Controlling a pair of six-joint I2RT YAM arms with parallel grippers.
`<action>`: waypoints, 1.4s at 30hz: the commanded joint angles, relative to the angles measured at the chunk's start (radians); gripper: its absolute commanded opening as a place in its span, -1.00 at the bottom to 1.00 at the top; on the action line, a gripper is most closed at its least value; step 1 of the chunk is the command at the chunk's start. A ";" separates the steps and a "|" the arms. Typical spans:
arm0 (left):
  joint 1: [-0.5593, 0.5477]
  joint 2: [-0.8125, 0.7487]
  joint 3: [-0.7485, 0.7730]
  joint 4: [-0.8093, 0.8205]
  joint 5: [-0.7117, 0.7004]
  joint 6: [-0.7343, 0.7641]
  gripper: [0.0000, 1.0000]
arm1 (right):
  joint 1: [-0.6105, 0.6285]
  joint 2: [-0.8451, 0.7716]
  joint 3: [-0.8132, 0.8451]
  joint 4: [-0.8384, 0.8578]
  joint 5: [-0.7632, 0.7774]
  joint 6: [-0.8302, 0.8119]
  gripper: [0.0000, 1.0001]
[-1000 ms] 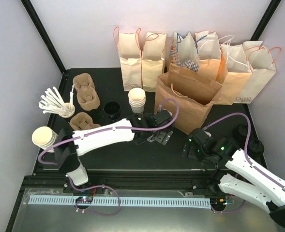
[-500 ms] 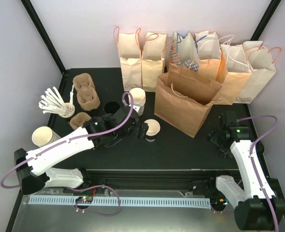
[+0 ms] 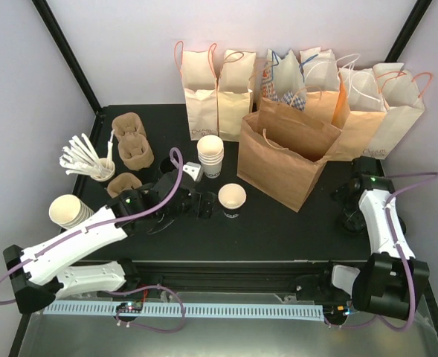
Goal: Pack the takeout coffee
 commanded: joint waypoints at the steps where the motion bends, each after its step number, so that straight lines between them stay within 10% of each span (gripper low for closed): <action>1: 0.006 -0.054 -0.041 0.036 0.017 0.007 0.97 | -0.070 0.025 0.021 0.051 0.034 0.006 0.81; 24: 0.123 -0.040 -0.075 0.089 0.131 0.127 0.98 | -0.174 0.160 -0.079 0.162 0.040 0.018 0.90; 42: 0.160 -0.041 -0.102 0.096 0.151 0.115 0.98 | -0.176 0.193 -0.072 0.175 0.024 0.021 0.37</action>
